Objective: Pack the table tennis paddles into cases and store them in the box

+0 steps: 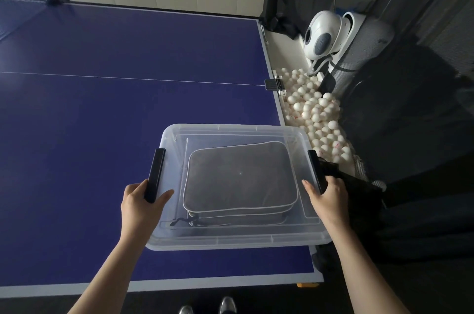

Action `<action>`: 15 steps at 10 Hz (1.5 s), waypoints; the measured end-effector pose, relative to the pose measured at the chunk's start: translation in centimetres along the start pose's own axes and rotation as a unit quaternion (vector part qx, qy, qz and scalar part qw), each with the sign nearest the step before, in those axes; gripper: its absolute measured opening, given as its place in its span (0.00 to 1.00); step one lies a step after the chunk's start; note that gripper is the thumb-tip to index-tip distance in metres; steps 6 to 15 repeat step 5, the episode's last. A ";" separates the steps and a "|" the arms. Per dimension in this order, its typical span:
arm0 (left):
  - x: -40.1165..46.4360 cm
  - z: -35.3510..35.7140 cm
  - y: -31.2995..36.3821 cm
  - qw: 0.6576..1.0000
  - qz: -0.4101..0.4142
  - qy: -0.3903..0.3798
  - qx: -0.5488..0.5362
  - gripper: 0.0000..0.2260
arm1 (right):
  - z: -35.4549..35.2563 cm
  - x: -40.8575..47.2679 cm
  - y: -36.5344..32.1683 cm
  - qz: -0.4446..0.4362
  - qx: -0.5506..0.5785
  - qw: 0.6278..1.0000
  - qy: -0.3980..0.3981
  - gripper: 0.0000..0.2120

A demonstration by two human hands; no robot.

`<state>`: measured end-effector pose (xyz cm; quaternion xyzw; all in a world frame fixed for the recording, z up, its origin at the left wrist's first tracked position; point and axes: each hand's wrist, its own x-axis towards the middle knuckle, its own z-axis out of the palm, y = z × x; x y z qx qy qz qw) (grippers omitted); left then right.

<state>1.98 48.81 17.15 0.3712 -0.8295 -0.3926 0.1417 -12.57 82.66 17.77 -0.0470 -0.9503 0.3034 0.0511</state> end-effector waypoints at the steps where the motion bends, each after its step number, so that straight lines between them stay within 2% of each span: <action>1: 0.0 -0.1 -0.1 1.000 0.001 -0.003 0.001 0.12 | -0.1 0.0 0.0 0.005 0.003 1.000 -0.002 0.29; 3: -0.1 0.0 0.0 0.999 0.007 -0.021 0.034 0.13 | -0.2 0.0 -0.2 0.014 -0.012 1.000 -0.019 0.28; 4: -0.3 -0.1 0.2 0.996 -0.001 -0.041 0.079 0.24 | -0.1 -0.2 -0.7 -0.016 -0.052 0.998 -0.005 0.32; 5: -0.8 -0.2 1.0 0.989 0.060 -0.014 0.132 0.32 | 0.0 -0.3 -1.9 -0.064 -0.052 0.997 0.009 0.31; 15: -0.8 -0.2 1.0 0.989 0.060 -0.014 0.132 0.32 | 0.0 -0.3 -1.9 -0.064 -0.052 0.997 0.009 0.31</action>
